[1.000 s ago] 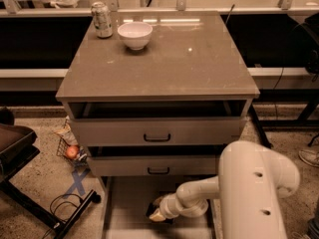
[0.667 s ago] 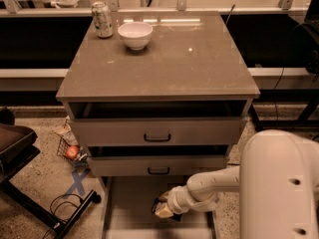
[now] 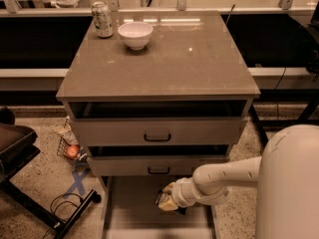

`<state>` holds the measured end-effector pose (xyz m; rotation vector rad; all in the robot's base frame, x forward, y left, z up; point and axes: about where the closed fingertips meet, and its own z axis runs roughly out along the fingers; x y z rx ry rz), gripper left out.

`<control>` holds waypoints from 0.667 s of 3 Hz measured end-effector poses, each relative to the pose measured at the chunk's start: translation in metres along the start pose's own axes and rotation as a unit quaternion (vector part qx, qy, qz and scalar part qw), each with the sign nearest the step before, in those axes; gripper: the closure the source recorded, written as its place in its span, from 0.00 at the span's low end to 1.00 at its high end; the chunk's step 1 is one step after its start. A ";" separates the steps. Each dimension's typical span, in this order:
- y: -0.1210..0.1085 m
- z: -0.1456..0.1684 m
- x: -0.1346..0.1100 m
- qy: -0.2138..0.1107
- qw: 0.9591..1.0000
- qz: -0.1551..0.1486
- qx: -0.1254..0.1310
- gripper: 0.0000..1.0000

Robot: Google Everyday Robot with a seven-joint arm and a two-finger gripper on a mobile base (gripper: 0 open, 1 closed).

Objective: Pick rxbar chocolate from bottom drawer and place on counter

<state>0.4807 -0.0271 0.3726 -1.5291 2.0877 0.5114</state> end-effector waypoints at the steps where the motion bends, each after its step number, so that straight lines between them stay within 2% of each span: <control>1: 0.000 0.000 0.000 0.000 1.000 0.000 0.000 1.00; 2: 0.006 -0.019 -0.011 0.000 1.000 -0.003 0.003 1.00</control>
Offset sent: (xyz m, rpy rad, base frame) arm -0.0371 -0.0050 0.1258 -0.0143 -0.0484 -0.0026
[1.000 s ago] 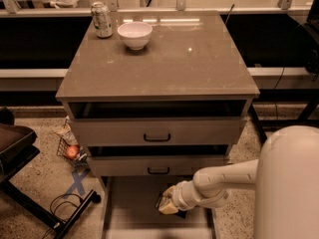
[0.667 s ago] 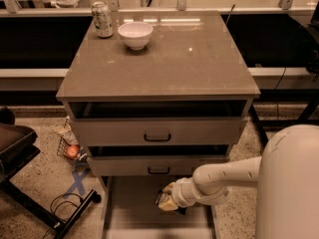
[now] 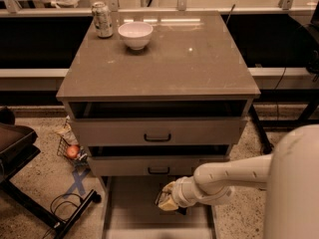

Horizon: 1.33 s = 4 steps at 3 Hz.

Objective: Pick rxbar chocolate from bottom drawer and place on counter

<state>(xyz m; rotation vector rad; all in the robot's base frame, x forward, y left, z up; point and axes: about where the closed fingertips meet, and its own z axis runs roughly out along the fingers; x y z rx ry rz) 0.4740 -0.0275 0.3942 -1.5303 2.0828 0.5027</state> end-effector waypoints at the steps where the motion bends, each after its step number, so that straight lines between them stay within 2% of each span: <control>1: 0.028 -0.050 -0.033 0.005 1.000 0.009 -0.009 1.00; 2: 0.039 -0.098 -0.067 0.005 1.000 0.022 -0.004 1.00; 3: 0.023 -0.159 -0.116 -0.008 0.999 0.026 0.026 1.00; 4: -0.002 -0.222 -0.164 -0.029 0.997 0.020 0.072 1.00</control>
Offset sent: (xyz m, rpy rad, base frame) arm -0.0212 0.0049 0.2732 -0.0028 -0.0831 -0.1049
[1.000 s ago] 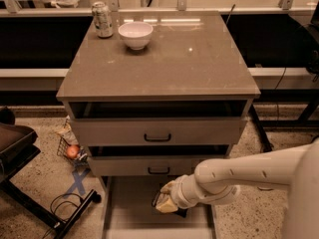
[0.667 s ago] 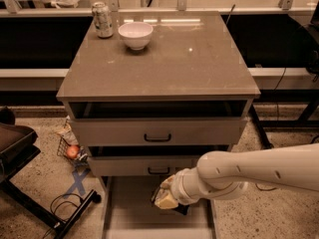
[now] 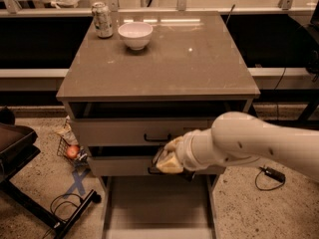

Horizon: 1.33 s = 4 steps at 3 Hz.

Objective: Pick rxbar chocolate from bottom drawer and place on counter

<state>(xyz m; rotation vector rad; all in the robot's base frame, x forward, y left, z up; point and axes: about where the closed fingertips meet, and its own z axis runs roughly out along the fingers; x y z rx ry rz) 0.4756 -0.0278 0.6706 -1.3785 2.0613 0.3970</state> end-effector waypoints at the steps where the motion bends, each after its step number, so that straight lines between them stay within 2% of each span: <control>1: -0.019 -0.046 -0.040 -0.008 0.999 -0.007 0.038 1.00; 2: -0.020 -0.050 -0.040 -0.005 0.999 0.014 0.043 1.00; 3: -0.021 -0.050 -0.042 -0.005 0.999 0.014 0.044 1.00; 4: -0.030 -0.055 -0.054 -0.003 0.998 0.010 0.056 1.00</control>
Offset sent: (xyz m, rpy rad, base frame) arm 0.0116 -0.0045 0.0574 -0.0090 -0.0649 -0.0326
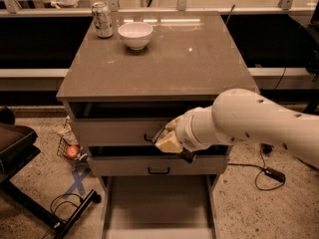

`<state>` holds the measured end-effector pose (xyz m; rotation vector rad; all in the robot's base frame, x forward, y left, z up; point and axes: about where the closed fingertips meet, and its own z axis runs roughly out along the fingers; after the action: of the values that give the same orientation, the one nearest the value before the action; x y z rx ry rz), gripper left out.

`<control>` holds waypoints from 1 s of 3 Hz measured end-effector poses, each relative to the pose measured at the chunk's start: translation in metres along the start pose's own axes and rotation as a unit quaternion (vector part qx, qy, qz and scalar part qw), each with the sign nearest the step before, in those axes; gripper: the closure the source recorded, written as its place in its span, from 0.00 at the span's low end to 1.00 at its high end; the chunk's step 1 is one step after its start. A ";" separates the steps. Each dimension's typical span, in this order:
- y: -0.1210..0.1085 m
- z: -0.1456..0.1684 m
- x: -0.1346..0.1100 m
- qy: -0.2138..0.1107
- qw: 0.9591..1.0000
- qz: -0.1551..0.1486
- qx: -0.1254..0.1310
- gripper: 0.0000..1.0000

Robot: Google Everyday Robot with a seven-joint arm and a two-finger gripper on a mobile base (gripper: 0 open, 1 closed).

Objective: Pick rxbar chocolate from bottom drawer and place on counter

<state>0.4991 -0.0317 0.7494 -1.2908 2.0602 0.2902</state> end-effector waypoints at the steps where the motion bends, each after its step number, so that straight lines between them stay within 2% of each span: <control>1: -0.039 -0.036 -0.059 0.004 1.000 -0.013 0.021 1.00; 2: -0.076 -0.060 -0.106 0.019 0.999 -0.033 0.038 1.00; 3: -0.118 -0.062 -0.132 0.036 0.998 -0.043 0.037 1.00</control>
Offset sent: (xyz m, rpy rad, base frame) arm 0.1249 0.0172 0.2261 -0.1200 -0.1710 -0.0040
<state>0.6108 -0.0271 0.8995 -1.3589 2.0474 0.1296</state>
